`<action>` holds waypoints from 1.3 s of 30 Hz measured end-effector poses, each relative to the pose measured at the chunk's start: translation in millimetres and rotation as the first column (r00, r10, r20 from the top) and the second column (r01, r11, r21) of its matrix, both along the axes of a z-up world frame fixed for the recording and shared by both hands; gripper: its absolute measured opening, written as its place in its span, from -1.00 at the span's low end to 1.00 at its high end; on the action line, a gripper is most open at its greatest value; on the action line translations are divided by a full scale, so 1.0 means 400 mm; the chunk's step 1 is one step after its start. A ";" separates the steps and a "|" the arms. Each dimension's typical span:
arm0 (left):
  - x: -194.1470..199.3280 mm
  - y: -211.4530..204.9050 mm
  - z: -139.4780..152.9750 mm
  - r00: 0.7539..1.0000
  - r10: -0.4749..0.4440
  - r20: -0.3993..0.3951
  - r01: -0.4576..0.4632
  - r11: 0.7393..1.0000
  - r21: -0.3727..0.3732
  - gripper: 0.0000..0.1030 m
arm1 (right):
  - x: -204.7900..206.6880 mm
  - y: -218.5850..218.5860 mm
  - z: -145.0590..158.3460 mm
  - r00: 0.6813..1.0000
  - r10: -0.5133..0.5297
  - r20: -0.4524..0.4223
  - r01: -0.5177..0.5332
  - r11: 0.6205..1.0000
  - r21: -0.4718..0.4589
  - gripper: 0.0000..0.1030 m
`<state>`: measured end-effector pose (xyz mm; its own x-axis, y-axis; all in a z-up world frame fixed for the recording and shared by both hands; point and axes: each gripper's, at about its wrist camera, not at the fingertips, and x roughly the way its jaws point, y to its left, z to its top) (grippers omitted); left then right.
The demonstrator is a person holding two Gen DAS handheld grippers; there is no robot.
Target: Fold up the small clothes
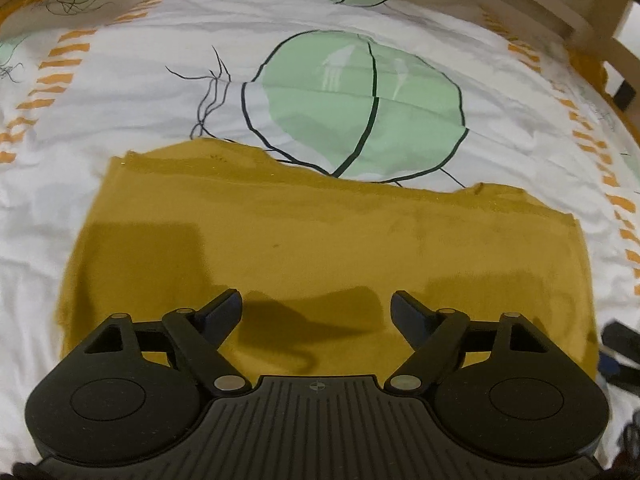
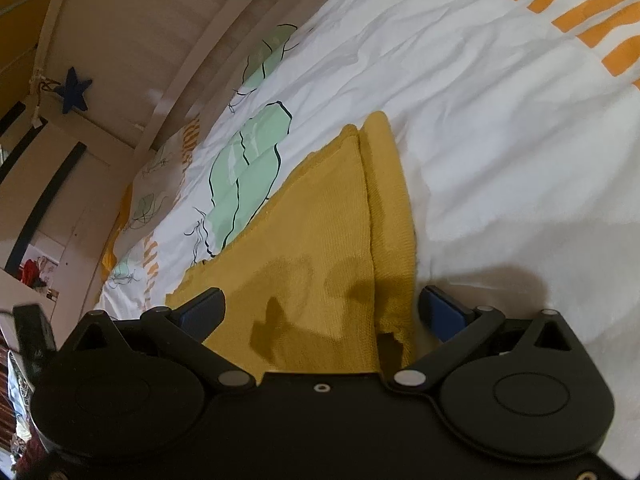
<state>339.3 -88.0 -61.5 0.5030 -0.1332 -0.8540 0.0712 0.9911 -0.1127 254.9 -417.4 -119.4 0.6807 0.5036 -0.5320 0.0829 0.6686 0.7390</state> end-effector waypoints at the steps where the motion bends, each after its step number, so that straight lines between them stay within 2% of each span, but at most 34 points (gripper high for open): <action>1: 0.012 -0.003 -0.008 1.000 0.008 -0.011 -0.008 1.000 -0.005 0.56 | -0.001 0.000 0.000 1.000 0.001 0.000 -0.001 1.000 0.001 1.00; 6: 0.036 -0.015 -0.035 0.999 0.002 -0.040 -0.001 1.000 0.015 0.56 | -0.001 -0.008 -0.005 1.000 0.003 0.004 -0.003 1.000 0.022 1.00; 14: 0.040 -0.032 -0.049 0.999 -0.025 -0.042 0.027 0.998 0.051 0.60 | 0.007 -0.027 -0.023 0.999 0.000 0.036 -0.004 0.994 0.106 1.00; 22: 0.042 -0.031 -0.045 0.999 -0.029 -0.041 0.031 0.998 0.048 0.63 | 0.016 -0.027 -0.027 0.998 0.012 0.062 -0.020 0.993 0.118 1.00; 29: -0.035 -0.021 -0.020 0.996 -0.053 -0.074 0.051 0.999 -0.019 0.58 | 0.016 -0.027 -0.028 0.998 0.019 0.059 -0.026 0.992 0.123 1.00; 33: -0.083 -0.007 -0.034 0.987 -0.067 -0.145 0.059 0.996 -0.061 0.58 | 0.016 -0.028 -0.029 0.998 0.025 0.057 -0.033 0.991 0.128 1.00; 37: -0.128 -0.014 -0.030 0.981 -0.140 -0.136 0.138 0.990 -0.023 0.57 | 0.019 -0.026 -0.026 0.998 0.029 0.056 -0.036 0.992 0.121 1.00; 39: -0.148 -0.003 -0.021 0.979 -0.160 -0.125 0.158 0.987 -0.028 0.57 | 0.019 -0.022 -0.025 0.998 0.032 0.057 -0.038 0.993 0.114 1.00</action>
<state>280.3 -89.4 -70.0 0.3621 -0.2186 -0.9061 0.2115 0.9660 -0.1486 262.4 -426.3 -129.4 0.6884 0.5831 -0.4315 0.0183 0.5807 0.8139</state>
